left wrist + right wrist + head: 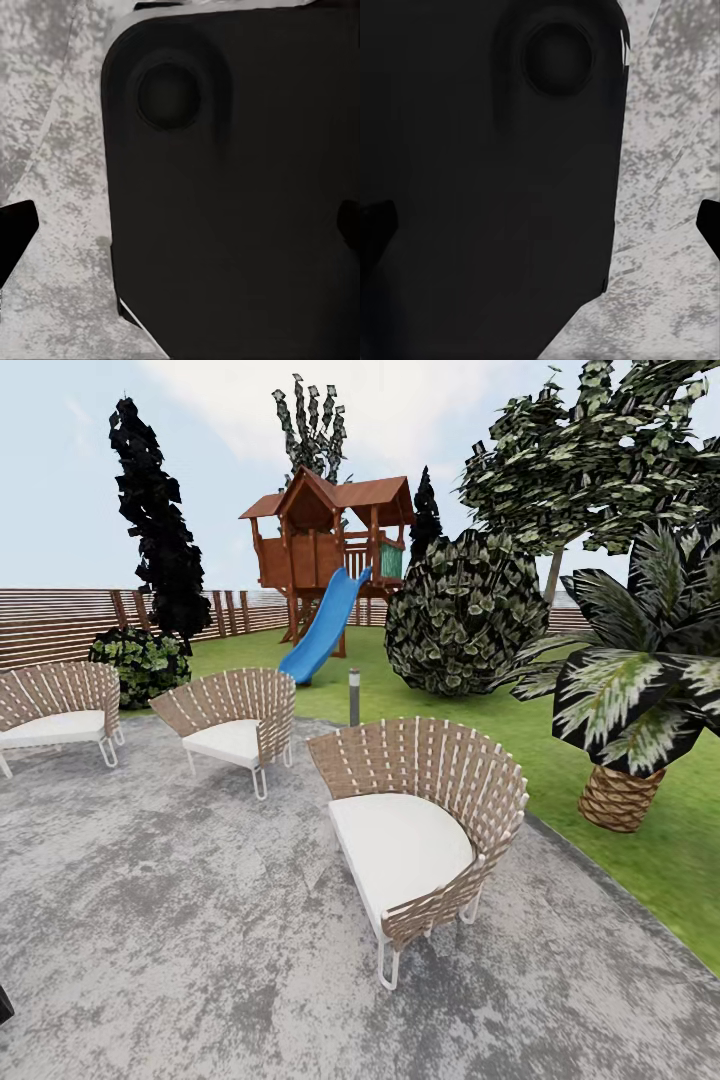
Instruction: Pick up the pesticide atomizer in the garden and spray insectifuge to fully cover both potted plants in the garden.
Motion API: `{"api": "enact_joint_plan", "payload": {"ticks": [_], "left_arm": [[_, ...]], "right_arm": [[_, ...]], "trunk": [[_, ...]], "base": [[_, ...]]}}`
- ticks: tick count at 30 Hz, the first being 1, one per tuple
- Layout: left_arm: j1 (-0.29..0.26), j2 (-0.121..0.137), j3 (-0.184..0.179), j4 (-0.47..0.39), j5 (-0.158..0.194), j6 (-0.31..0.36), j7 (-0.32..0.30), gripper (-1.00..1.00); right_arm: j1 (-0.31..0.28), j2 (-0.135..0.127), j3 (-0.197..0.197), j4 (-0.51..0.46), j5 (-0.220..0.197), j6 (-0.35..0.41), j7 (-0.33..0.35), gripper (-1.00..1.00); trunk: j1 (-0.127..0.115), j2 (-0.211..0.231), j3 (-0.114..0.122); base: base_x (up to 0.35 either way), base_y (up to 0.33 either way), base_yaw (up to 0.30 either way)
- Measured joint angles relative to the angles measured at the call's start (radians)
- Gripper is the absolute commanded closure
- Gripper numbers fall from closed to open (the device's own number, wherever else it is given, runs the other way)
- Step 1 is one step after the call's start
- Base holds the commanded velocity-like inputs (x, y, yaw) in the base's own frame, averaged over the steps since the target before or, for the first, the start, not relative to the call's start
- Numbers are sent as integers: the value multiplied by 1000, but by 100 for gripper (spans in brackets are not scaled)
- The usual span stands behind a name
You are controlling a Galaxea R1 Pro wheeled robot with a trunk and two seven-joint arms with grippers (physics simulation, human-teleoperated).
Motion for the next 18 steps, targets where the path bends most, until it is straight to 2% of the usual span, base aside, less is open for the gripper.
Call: {"api": "enact_joint_plan", "payload": {"ticks": [10,11,12,13,14,16,17,18], "left_arm": [[0,6,0,-57,-2,-54,2,-100],[0,6,0,-98,-3,-253,2,-100],[0,6,0,-258,-5,-267,2,-100],[-2,6,0,-332,-6,-269,2,-100],[-7,7,0,-417,-8,-272,2,-100],[-16,7,0,-445,-9,-273,2,-100],[-56,6,-1,-464,-9,-274,2,-100],[-71,6,-1,-467,-10,-274,2,-100]], "right_arm": [[0,-6,-3,-31,1,-1,-1,-100],[-1,-6,-3,-130,2,-1,-1,-100],[0,-7,-3,-166,2,-1,-1,-100],[0,-7,-3,-178,1,-1,-1,-100],[-1,-7,-3,-253,3,-1,-1,-100],[0,-7,-3,-288,3,-1,0,-100],[0,-7,-3,-336,2,-1,1,-100],[0,-7,-3,-347,2,-1,1,-100]], "trunk": [[0,0,0],[0,0,0],[0,0,0],[0,0,0],[0,0,1],[0,0,0],[0,0,1],[0,0,0]], "base": [[0,0,0],[0,0,0],[0,0,0],[0,0,0],[0,0,0],[0,0,0],[0,0,0],[0,0,0]]}}
